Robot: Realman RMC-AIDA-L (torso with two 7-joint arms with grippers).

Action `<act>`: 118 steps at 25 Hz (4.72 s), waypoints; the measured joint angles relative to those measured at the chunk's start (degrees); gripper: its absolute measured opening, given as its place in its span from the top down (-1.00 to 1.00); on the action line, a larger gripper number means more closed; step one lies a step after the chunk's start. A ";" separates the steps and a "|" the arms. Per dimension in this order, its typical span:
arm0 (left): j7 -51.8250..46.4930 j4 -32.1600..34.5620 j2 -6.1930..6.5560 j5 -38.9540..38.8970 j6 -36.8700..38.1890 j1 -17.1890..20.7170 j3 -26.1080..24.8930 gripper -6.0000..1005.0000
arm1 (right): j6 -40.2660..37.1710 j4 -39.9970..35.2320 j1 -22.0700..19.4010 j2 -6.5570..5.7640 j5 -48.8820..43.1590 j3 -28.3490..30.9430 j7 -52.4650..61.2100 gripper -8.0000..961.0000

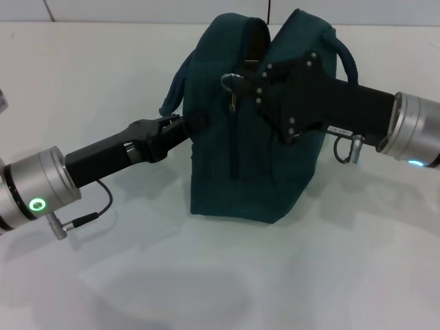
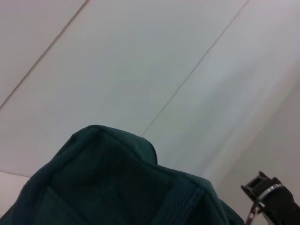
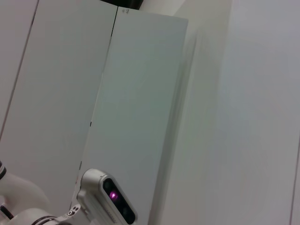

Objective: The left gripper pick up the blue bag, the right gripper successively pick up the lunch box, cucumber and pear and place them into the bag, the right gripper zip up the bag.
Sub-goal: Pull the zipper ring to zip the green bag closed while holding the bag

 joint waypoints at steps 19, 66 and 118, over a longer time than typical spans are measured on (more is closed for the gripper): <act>1.97 -1.01 0.00 -0.31 0.47 0.14 0.01 0.82 | 2.43 0.49 0.81 -0.18 0.26 0.95 0.00 0.97; 4.26 -2.30 0.08 1.69 2.65 4.21 0.27 -0.02 | 1.68 0.74 -0.53 0.26 0.26 -2.33 0.61 0.97; 9.58 -3.84 0.21 3.94 -0.78 0.71 3.18 0.86 | 2.99 1.15 0.90 -0.40 0.58 3.34 9.53 0.97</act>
